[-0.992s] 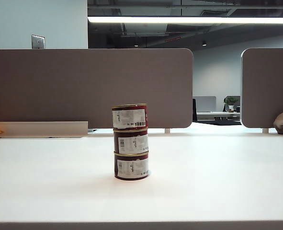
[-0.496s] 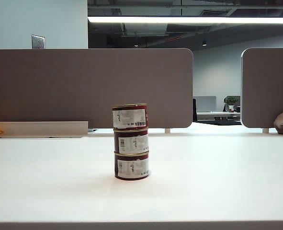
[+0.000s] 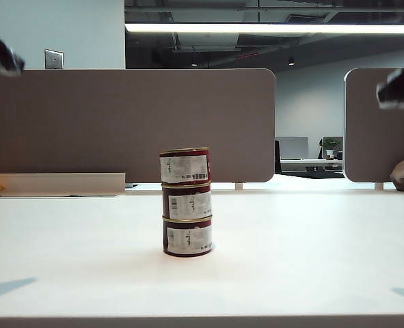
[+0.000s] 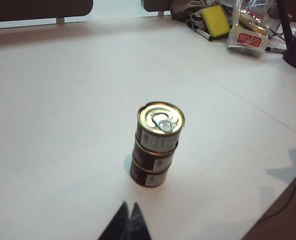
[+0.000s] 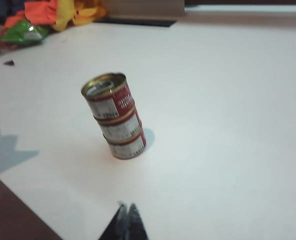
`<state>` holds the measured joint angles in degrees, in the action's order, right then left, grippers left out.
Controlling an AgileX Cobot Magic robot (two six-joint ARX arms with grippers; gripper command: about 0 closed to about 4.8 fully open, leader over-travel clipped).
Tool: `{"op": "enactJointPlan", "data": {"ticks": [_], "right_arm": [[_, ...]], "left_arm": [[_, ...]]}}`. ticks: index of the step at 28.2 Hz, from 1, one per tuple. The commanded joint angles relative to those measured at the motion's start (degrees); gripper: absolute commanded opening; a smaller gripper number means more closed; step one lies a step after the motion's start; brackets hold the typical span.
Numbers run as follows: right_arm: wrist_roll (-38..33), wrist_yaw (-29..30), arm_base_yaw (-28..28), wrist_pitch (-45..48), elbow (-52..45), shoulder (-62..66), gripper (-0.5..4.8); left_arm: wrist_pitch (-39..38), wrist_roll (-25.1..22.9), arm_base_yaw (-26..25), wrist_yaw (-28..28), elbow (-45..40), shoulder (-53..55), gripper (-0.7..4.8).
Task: Pick up the cans one by one and stack them together.
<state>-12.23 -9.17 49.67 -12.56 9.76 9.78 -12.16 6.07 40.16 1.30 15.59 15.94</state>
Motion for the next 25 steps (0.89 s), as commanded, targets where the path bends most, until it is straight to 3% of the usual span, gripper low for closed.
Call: {"op": "enactJointPlan", "data": {"ticks": [1, 4, 13, 19, 25], "right_arm": [[-0.2, -0.5, 0.0, 1.2, -0.9, -0.1, 0.00], [-0.2, -2.8, 0.0, 1.3, -2.3, -0.1, -0.01], [0.7, -2.0, 0.0, 2.1, -6.7, -0.1, -0.01], [15.8, 2.0, 0.0, 5.2, -7.7, -0.1, -0.01], [15.6, 0.1, 0.0, 5.1, -7.7, -0.1, 0.00]], "left_arm": [[4.2, -0.3, -0.1, 0.2, -2.5, 0.0, -0.06], [6.5, -0.3, -0.1, 1.2, -4.8, 0.0, -0.06], [9.3, -1.9, -0.1, 2.8, -10.4, 0.0, -0.06], [9.4, -4.1, -0.1, 0.0, -10.5, 0.0, -0.06], [9.4, -4.1, -0.1, -2.8, -10.5, 0.0, -0.05]]}}
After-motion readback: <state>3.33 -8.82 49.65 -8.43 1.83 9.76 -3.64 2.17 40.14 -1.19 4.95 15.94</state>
